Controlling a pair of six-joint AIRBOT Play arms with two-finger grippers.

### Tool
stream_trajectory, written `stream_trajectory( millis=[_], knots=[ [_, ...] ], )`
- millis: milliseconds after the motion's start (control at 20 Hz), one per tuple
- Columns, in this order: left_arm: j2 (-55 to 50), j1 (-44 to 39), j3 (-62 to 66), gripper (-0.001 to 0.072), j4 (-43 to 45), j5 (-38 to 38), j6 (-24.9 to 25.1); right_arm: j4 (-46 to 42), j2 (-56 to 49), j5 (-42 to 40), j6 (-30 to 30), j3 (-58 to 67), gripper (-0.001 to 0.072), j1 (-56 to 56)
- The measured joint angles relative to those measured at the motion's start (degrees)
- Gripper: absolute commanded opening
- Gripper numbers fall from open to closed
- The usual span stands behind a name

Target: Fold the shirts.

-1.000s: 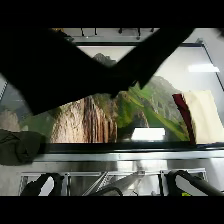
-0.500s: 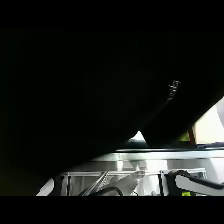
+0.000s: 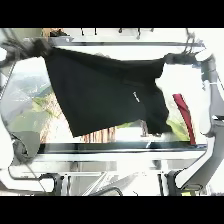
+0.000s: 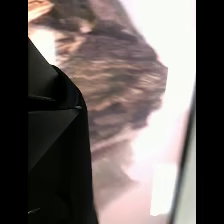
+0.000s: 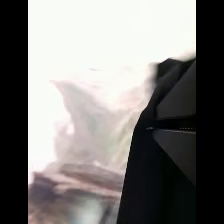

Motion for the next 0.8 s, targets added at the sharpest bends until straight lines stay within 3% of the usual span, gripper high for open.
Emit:
stream_trajectory(
  millis=[400, 600, 800],
  knots=[
    [-19.1, -0.1, 11.1, 0.0014, 0.0, -6.4, 1.0, 5.4, -7.6, -5.8, -1.5, 0.5, 0.0024, 0.2],
    [-18.9, -0.2, 14.4, 0.0015, -0.4, -9.1, 1.0, 6.5, -6.1, -6.5, -3.0, 1.4, 0.0025, 0.2],
    [-14.8, -0.1, 10.3, 0.0015, -0.1, -6.4, 1.0, 6.7, -4.7, -4.9, -4.0, 1.2, 0.0025, 0.2]
  ],
)
